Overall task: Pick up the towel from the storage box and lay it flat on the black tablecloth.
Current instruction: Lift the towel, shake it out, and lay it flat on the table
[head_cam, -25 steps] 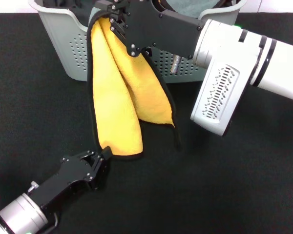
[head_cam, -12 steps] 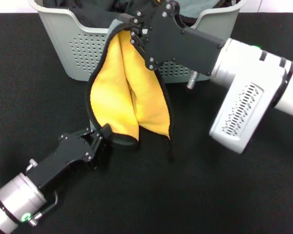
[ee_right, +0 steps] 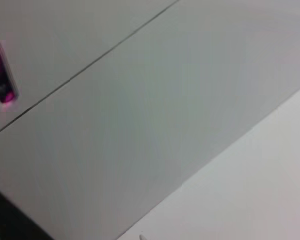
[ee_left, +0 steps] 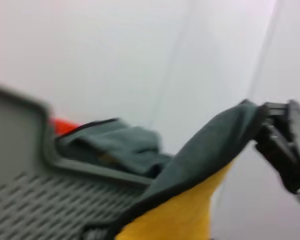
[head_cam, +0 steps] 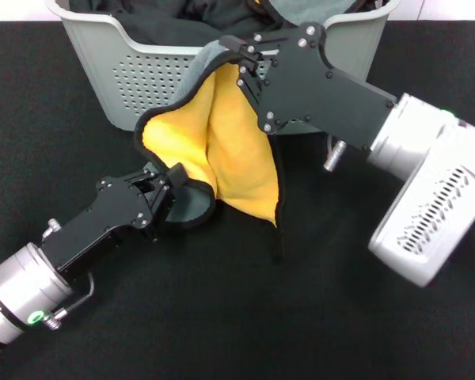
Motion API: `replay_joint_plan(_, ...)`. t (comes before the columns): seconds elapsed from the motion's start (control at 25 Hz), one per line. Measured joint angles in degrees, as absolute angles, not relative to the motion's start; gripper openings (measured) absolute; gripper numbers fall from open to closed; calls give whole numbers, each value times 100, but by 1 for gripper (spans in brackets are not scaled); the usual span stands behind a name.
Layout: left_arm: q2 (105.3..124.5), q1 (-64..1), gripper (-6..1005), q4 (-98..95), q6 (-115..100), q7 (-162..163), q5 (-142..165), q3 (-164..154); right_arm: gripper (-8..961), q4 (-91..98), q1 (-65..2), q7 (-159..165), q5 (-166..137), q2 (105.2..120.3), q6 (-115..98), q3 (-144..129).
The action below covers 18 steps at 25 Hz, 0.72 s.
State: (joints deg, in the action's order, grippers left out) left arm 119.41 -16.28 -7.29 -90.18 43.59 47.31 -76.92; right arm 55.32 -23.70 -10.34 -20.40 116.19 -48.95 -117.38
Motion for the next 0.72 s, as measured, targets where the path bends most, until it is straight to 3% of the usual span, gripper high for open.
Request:
replay_joint_plan(0.4,11614,-1624,11,-1324,-10150,4506,5089,-7691,12,6754,-850,-781,-2051,11530,-4911,-11963)
replay_joint_plan(0.72,11430,-1677,11,-1664,-10575,5186,5737,-7691,12,7298,-116,-603,-2094,11468,-4859,-12246)
